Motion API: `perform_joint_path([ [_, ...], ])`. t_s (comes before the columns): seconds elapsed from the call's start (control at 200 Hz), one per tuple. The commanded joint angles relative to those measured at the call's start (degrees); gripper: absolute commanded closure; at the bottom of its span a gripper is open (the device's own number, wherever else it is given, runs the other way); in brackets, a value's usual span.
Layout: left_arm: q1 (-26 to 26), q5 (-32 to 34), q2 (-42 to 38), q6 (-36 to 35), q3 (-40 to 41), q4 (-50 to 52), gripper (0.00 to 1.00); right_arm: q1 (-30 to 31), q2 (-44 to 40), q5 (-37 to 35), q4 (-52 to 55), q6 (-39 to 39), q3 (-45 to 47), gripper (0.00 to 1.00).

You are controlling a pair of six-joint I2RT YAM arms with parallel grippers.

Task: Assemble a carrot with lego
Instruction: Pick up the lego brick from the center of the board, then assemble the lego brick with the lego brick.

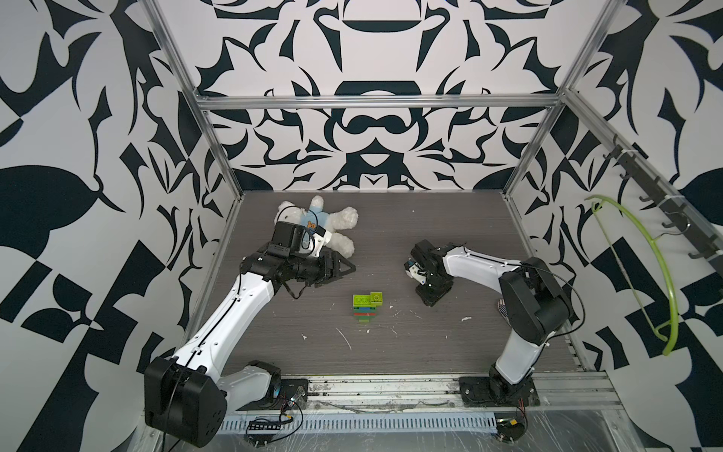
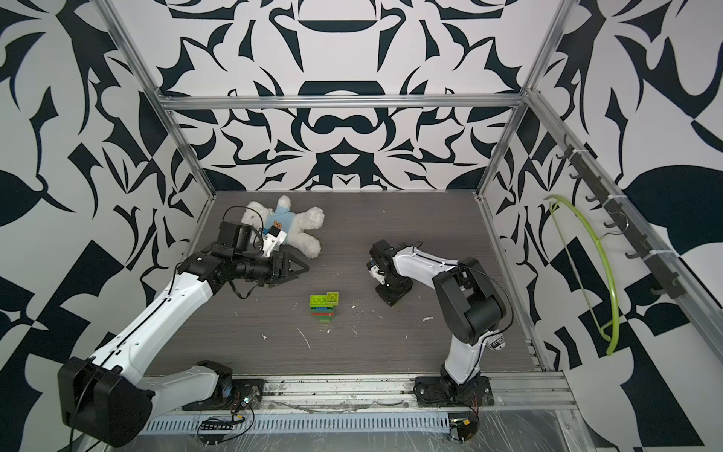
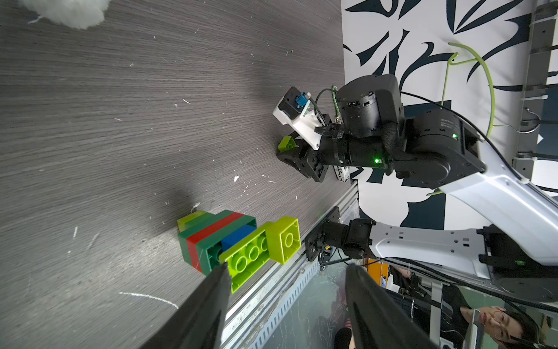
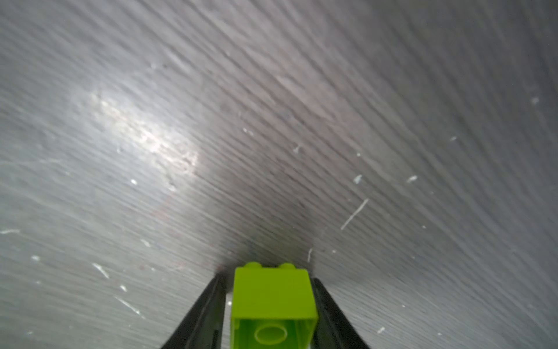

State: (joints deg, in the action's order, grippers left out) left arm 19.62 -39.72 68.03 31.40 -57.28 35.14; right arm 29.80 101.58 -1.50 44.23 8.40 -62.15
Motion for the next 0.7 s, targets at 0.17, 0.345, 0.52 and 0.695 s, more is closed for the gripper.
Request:
perform_joint_path([
  [0.17, -1.6, 0.0, 0.2, -2.1, 3.5, 2.4, 0.33, 0.1, -4.1, 1.3, 2.4, 0.4, -2.7, 0.73],
  [0.345, -3.5, -2.8, -2.7, -0.9, 8.5, 4.0, 0.34, 3.9, -15.2, 4.6, 7.0, 1.1, -8.9, 0.78],
  [0.52, -4.4, -2.3, -4.2, -0.9, 11.4, 4.0, 0.35, 16.8, -15.7, 6.8, 13.5, 4.7, -24.4, 0.78],
  [0.695, -12.2, 0.9, -6.0, -3.6, 9.7, 7.7, 0.39, 26.7, -5.8, 6.3, 21.7, 10.4, -39.5, 0.77],
])
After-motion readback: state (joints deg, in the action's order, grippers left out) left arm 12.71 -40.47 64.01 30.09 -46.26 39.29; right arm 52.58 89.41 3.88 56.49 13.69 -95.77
